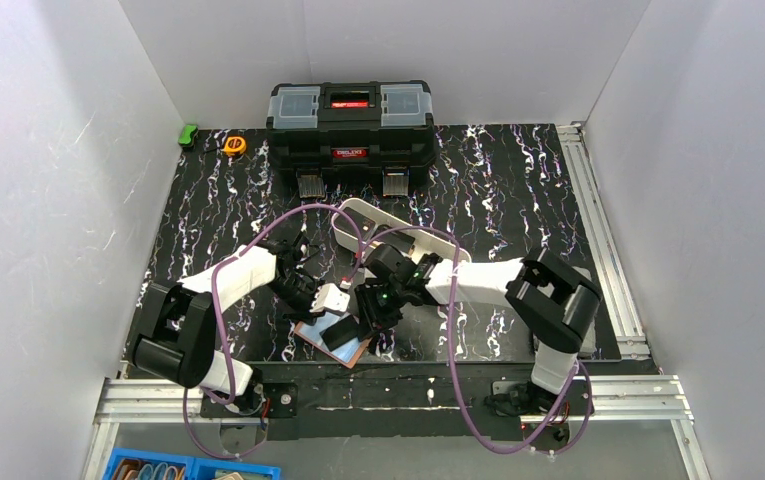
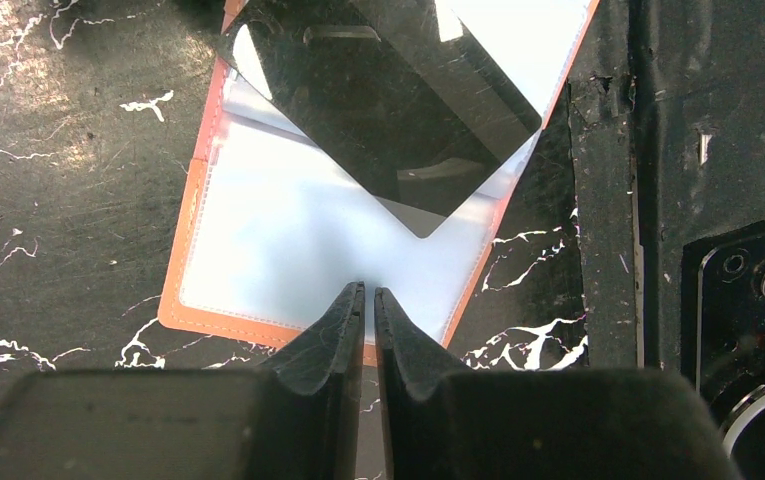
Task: Put the credit cards into the card holder
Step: Insert the credit card into the card holder.
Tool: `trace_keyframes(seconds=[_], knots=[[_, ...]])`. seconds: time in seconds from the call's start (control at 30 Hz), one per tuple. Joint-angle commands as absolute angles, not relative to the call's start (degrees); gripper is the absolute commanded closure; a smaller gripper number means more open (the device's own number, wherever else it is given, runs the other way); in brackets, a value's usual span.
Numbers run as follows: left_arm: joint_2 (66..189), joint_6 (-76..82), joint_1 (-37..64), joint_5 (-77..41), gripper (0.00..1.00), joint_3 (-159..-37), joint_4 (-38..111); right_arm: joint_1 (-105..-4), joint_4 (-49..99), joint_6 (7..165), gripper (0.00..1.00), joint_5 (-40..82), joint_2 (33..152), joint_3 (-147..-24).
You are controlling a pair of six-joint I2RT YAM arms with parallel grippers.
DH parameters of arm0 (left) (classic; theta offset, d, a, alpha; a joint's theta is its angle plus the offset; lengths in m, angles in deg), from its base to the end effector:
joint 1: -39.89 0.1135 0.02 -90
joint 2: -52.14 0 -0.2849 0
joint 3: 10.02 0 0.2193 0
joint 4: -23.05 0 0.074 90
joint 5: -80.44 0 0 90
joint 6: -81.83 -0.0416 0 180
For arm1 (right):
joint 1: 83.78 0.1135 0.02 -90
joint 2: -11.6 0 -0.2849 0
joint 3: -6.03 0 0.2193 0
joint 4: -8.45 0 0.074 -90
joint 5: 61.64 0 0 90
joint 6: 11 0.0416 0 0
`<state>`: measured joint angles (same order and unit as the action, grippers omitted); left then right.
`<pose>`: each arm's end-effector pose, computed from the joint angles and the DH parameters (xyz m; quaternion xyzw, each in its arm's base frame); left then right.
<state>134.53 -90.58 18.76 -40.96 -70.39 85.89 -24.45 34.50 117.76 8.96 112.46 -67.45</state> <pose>0.1744 -0.0906 0.2046 0.7630 0.5856 -0.2106 0.1749 0.1594 0.2959 0.2015 -0.2191 0.9115 0.3384 0.0819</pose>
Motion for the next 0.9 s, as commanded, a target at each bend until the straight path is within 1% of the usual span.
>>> trace_keyframes(seconds=[0.0, 0.13, 0.3, 0.47, 0.77, 0.87], knots=[[132.86, -91.54, 19.03, -42.08, 0.92, -69.99, 88.21, -24.72, 31.56, 117.51, 0.66, 4.61, 114.98, -68.63], [132.56, -91.75, 19.04, -42.08, 0.92, -70.09, 88.29, -26.12, 29.01, 118.91, 0.64, 3.53, 114.38, -66.30], [132.73, -92.01, 18.99, -42.15, 0.93, -70.11, 88.57, -26.48, 27.97, 119.25, 0.64, 3.78, 114.28, -65.81], [132.65, -92.28, 19.00, -41.97, 0.93, -70.12, 88.93, -26.66, 28.00, 119.35, 0.68, 4.15, 114.41, -66.36], [132.22, -92.19, 19.05, -42.16, 0.93, -69.61, 89.30, -27.26, 28.45, 119.94, 0.80, 5.14, 113.99, -67.10], [132.03, -92.24, 19.10, -42.23, 0.93, -69.51, 89.96, -27.40, 28.67, 120.20, 0.80, 5.69, 113.78, -67.39]])
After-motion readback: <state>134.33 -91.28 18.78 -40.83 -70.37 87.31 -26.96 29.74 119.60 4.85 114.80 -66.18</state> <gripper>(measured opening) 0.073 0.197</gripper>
